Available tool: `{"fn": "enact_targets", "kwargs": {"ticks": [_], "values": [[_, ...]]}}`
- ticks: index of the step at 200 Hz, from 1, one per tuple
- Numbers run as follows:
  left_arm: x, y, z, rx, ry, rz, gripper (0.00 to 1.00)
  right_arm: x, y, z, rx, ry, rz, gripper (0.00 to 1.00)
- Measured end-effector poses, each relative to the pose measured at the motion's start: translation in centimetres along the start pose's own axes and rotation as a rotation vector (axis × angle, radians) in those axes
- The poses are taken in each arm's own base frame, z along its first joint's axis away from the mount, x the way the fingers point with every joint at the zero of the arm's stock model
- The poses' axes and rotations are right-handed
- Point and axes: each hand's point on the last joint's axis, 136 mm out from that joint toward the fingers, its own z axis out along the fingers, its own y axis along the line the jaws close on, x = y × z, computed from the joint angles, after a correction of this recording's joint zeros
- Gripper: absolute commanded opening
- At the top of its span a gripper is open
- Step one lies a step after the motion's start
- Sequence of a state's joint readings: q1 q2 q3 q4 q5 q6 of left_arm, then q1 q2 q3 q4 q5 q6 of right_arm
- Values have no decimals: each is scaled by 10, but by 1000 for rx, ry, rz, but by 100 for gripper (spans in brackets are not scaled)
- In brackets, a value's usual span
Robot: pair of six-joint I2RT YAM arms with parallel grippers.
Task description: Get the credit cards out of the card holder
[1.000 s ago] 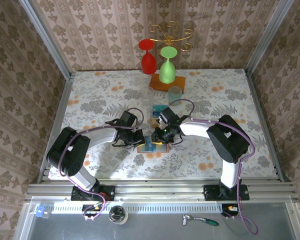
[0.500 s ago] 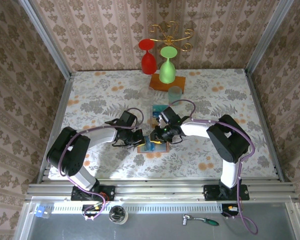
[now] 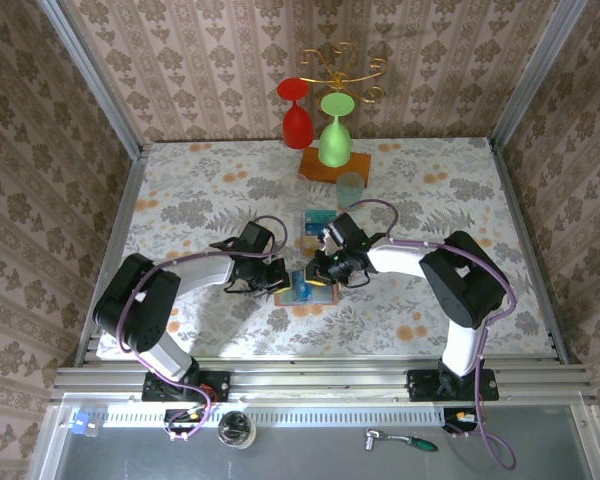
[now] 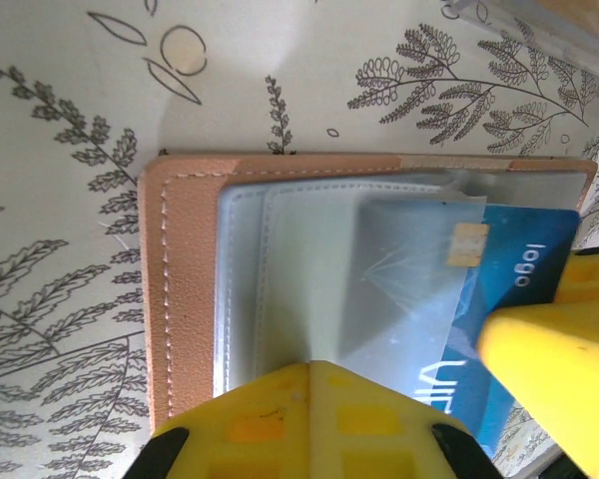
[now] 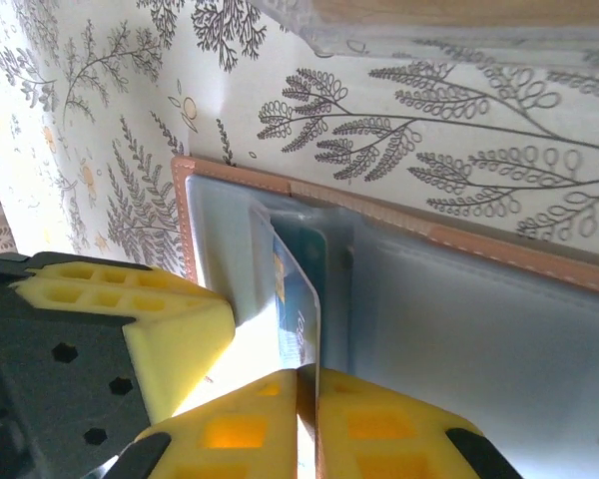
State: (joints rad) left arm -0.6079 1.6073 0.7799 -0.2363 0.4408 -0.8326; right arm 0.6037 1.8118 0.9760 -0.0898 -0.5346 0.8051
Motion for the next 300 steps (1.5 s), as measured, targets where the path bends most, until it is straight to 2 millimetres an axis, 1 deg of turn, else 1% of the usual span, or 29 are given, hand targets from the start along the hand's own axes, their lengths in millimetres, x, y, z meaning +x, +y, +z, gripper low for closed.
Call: {"fn": "enact_targets", "kwargs": {"ticks": [78, 124, 144, 172, 195, 212, 243, 278, 289, 300], "values": [[0, 0, -1, -8, 3, -3, 0, -2, -6, -26, 34, -32, -24, 8], [0, 0, -2, -11, 5, 2, 1, 1, -19, -36, 96, -21, -65, 7], [0, 0, -2, -11, 6, 5, 2, -1, -21, -41, 118, -10, -114, 8], [0, 0, -2, -12, 6, 10, 2, -10, -10, -53, 144, -3, -257, 7], [0, -2, -5, -7, 1, 15, 2, -20, 2, -66, 177, -4, -404, 7], [0, -4, -8, -2, -5, 18, 2, -26, 8, -75, 212, -1, -503, 6], [0, -6, -10, 5, -11, 22, 1, -37, 8, -87, 293, 15, -674, 3], [2, -11, -8, 16, -12, 41, 1, -41, 4, -97, 360, 51, -872, 1], [5, -12, -6, 18, -8, 47, 1, -43, 6, -101, 376, 61, -931, 1], [8, -10, -5, 13, -1, 47, 1, -50, 10, -106, 398, 61, -988, 1]]}}
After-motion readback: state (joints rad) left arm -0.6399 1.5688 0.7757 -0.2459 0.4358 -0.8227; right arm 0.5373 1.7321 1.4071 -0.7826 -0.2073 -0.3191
